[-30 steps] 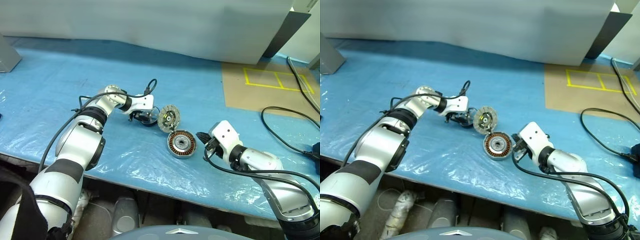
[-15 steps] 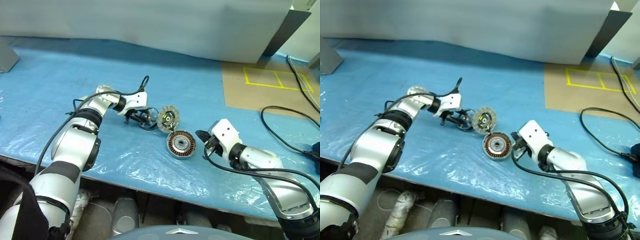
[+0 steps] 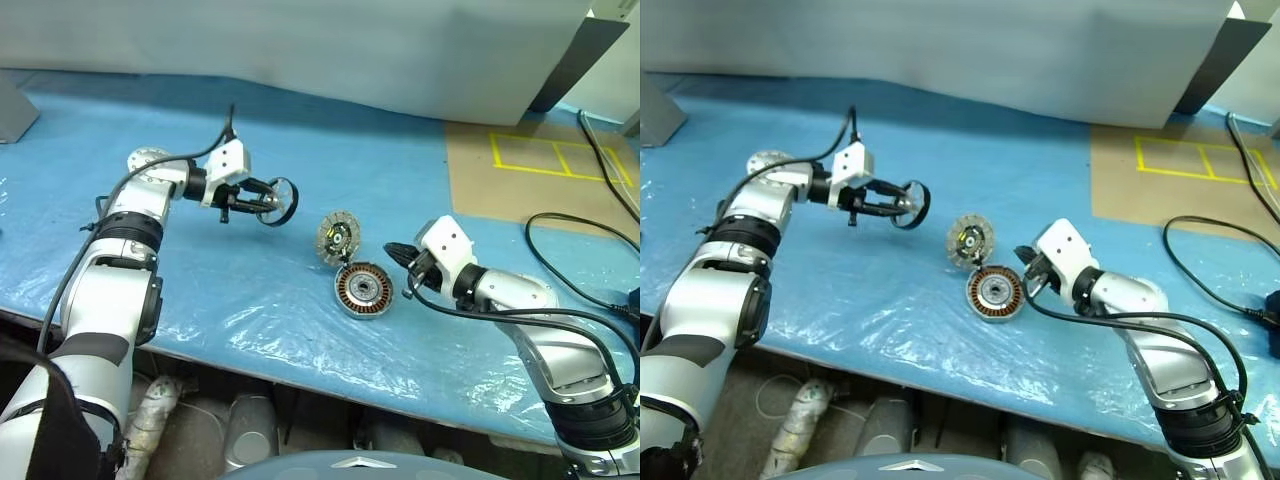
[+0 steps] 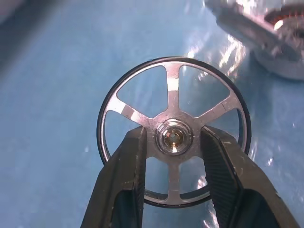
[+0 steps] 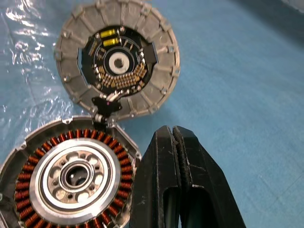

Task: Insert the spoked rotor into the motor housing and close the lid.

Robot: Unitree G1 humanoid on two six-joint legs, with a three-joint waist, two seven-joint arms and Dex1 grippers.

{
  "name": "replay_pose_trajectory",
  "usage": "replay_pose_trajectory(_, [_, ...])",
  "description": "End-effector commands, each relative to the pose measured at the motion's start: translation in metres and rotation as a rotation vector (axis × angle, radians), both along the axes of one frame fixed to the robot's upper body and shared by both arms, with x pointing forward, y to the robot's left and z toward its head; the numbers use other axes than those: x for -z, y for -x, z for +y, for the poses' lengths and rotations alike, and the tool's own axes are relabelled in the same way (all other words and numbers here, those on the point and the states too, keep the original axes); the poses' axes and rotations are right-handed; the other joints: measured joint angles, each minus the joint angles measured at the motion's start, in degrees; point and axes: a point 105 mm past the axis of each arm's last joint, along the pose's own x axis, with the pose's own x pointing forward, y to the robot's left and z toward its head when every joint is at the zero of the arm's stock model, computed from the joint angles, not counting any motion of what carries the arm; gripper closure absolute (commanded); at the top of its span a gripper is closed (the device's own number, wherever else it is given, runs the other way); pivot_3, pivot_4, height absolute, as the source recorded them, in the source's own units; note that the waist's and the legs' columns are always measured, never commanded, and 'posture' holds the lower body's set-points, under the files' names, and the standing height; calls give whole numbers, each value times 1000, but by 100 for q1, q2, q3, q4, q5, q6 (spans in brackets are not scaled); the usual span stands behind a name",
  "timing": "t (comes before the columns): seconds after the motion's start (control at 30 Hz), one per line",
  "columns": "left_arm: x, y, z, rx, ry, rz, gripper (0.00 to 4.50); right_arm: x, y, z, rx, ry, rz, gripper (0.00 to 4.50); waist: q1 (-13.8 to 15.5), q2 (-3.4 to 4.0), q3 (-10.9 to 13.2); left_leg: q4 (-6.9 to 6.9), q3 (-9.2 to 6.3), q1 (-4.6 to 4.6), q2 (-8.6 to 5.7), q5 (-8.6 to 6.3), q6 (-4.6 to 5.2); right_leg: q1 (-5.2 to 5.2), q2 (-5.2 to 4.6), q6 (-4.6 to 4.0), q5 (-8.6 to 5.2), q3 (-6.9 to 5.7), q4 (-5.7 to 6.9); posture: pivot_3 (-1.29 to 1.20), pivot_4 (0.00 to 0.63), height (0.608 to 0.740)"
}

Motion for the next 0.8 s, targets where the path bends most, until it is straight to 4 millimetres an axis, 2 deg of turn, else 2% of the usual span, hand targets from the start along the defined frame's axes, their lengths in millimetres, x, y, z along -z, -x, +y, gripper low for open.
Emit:
replay_pose_trajectory(0.03, [-29,19,-17,112,128,-13,2798,-32,-1,-8,-4,-91,-76,4500,-3,0,0,0,0,-1,0,0,0,-1,-1,0,0,0,0,0,150,740])
replay_pose_trajectory(0.17, [-50,53,-41,240,275,69,2798,-49,-6,-26,56,-154,-101,4500,-9,2,2,0,5,-8,1,0,1,-7,-1,-5,-2,-2,3,0,150,740])
replay_pose_trajectory(0.3, [-50,75,-66,317,352,165,2798,-60,-8,-38,116,-230,-123,4500,-14,8,3,2,9,-8,1,1,2,-10,1,-28,-15,-2,6,0,150,740])
replay_pose_trajectory(0.4, [-31,76,-86,306,334,201,2798,-66,-7,-45,156,-270,-135,4500,-11,19,1,5,11,-6,1,2,3,-8,2,-30,-17,0,9,0,150,740])
replay_pose_trajectory(0.5, [3,79,-110,322,218,193,2798,-64,-3,-49,187,-257,-131,4500,-11,20,2,10,12,-6,1,2,4,-7,2,-29,-16,1,8,0,150,740])
replay_pose_trajectory(0.63, [18,78,-128,338,142,195,2798,-64,0,-52,208,-255,-130,4500,-14,21,2,9,11,-10,2,5,8,-10,5,-8,-4,1,4,0,150,740])
replay_pose_trajectory(0.8, [33,79,-140,411,30,162,2798,-62,2,-53,233,-240,-135,4500,-18,25,0,9,11,-6,1,3,5,-8,5,-6,-3,4,5,0,150,740])
